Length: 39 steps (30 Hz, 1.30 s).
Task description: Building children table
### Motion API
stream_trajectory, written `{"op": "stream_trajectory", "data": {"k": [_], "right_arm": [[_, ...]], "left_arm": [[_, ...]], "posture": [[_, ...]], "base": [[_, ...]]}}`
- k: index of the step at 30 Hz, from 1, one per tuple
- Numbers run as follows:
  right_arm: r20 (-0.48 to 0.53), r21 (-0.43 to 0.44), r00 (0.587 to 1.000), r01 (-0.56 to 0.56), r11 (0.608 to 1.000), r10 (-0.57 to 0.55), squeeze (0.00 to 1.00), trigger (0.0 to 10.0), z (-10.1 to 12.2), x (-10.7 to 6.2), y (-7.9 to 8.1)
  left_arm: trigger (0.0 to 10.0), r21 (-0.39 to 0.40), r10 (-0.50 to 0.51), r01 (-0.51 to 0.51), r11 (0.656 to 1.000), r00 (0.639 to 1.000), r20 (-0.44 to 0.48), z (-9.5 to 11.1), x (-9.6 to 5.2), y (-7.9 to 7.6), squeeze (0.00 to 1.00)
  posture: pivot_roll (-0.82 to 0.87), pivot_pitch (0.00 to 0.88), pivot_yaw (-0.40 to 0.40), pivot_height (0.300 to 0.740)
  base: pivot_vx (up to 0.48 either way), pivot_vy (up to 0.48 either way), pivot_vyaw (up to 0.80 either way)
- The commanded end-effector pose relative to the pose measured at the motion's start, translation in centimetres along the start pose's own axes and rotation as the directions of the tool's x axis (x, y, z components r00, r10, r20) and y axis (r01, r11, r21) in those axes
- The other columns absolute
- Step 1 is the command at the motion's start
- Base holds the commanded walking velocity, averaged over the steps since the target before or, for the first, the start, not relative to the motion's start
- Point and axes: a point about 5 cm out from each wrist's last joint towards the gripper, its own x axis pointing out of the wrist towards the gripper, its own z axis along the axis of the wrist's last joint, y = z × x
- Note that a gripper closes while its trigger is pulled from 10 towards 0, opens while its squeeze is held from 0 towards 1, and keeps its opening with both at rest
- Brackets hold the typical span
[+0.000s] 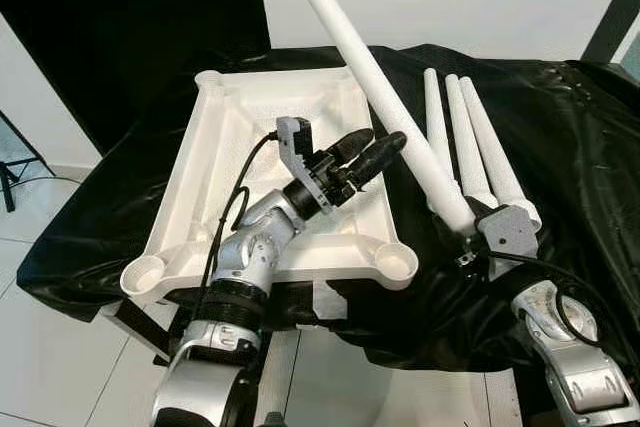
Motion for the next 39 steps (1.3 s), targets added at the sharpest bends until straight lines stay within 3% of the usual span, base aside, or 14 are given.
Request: {"op": "stream_trajectory", "data": {"k": [1, 2, 9, 18, 19, 30, 32, 33, 39], "right_arm": [[0.035, -0.027, 0.999, 0.003, 1.000, -0.002, 0.00, 10.0, 0.5, -0.1, 0.1], [0.038, -0.037, 0.999, 0.004, 0.999, -0.002, 0.00, 10.0, 0.5, -0.2, 0.2], [0.078, -0.134, 0.996, -0.037, 0.990, 0.048, 0.00, 10.0, 0.8, -0.5, 0.9], [0.087, -0.159, 0.994, -0.055, 0.986, 0.069, 0.00, 10.0, 0.7, -0.8, 1.3], [0.084, -0.153, 0.994, -0.053, 0.987, 0.066, 0.00, 10.0, 0.6, -0.9, 1.4], [0.099, -0.118, 0.994, -0.040, 0.992, 0.052, 0.00, 10.0, 1.1, -0.5, 1.3], [0.118, -0.107, 0.991, -0.046, 0.993, 0.059, 0.04, 10.0, 1.7, -0.3, 1.4], [0.171, -0.083, 0.983, -0.058, 0.995, 0.072, 1.00, 10.0, 3.3, 0.4, 1.5], [0.188, -0.065, 0.980, -0.047, 0.997, 0.059, 1.00, 10.0, 3.9, 0.7, 1.3]], "left_arm": [[10.0, -0.013, 0.022, -0.022, 1.000, 1.000, -0.004, 0.1, 0.2, 0.2, 0.08], [10.0, -0.005, 0.032, -0.033, 0.999, 0.999, -0.014, 0.0, 0.3, 0.3, 0.00], [10.0, -0.005, 0.103, -0.104, 0.995, 0.994, -0.026, -0.3, 0.6, 1.0, 0.00], [10.0, -0.017, 0.120, -0.120, 0.993, 0.993, -0.010, -0.5, 0.8, 0.9, 0.00], [0.0, -0.031, 0.091, -0.091, 0.995, 0.996, 0.012, -0.4, 0.8, 0.5, 0.00], [0.0, -0.024, -0.007, 0.008, 1.000, 0.999, 0.044, -0.1, 0.8, -0.7, 0.00], [0.0, -0.015, -0.011, 0.011, 1.000, 0.999, 0.041, -0.1, 0.8, -0.8, 0.00], [0.0, -0.003, -0.012, 0.012, 1.000, 0.999, 0.034, -0.2, 0.8, -0.9, 0.00], [0.0, 0.001, -0.008, 0.008, 1.000, 1.000, 0.029, -0.4, 0.7, -1.0, 0.00]], "posture": [[0.10, 0.000, 0.045, 0.740], [0.10, 0.000, 0.045, 0.740], [0.10, 0.000, 0.049, 0.740], [0.10, 0.000, 0.044, 0.740], [0.10, 0.000, 0.043, 0.740], [0.11, 0.000, 0.040, 0.740], [0.11, 0.000, 0.040, 0.740], [0.11, 0.000, 0.038, 0.740], [0.11, 0.000, 0.036, 0.740]], "base": [[0.000, 0.000, 0.00], [0.000, 0.000, 0.00], [0.000, 0.000, 0.00], [0.000, 0.000, 0.00], [0.000, 0.000, 0.00], [0.000, 0.000, 0.00], [0.000, 0.000, 0.00], [0.000, 0.000, 0.00], [0.000, 0.000, 0.00]]}}
